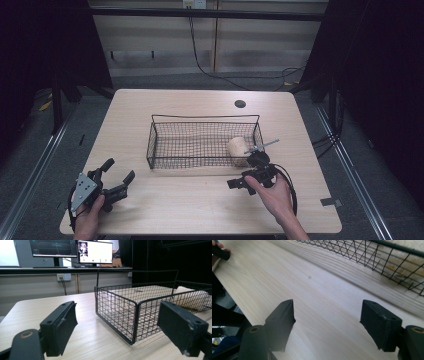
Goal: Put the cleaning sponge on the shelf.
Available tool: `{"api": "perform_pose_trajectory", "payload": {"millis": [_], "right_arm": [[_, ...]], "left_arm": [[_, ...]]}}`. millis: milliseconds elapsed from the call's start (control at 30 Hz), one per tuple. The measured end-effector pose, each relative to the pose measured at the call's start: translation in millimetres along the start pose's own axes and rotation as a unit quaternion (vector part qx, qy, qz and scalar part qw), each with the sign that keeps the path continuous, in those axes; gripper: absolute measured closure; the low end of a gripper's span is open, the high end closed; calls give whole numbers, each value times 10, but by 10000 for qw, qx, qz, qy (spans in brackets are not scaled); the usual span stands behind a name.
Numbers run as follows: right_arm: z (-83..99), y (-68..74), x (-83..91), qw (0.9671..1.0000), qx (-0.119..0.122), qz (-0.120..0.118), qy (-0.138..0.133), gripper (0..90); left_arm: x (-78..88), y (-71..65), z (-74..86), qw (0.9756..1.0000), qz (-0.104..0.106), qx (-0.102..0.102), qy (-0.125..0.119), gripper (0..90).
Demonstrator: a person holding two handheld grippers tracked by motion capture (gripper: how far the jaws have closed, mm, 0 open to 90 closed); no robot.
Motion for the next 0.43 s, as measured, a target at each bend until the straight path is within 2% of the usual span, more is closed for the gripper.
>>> {"api": "perform_pose_trajectory", "payload": {"millis": [200,400,433], "right_arm": [[69,-109,-50,9997,-21,184,-134,278],[137,-154,-81,9996,-20,131,-255,285],[147,-168,-99,9994,33,208,-269,285]], "left_arm": [[0,1,-1,10000,-5,-3,-4,156],[-1,2,0,10000,-5,-5,-2,157],[0,0,0,10000,-1,-2,-1,157]]}}
Point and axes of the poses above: each handheld gripper's, and its own axes: x roughly backward along the jaws, z roughly out of its underside, y roughly to its left, the point moved 10 cm from there along -x, roughly forward along the jaws, and after that the axes turned 10 degrees about -x, right-handed, at the moved point
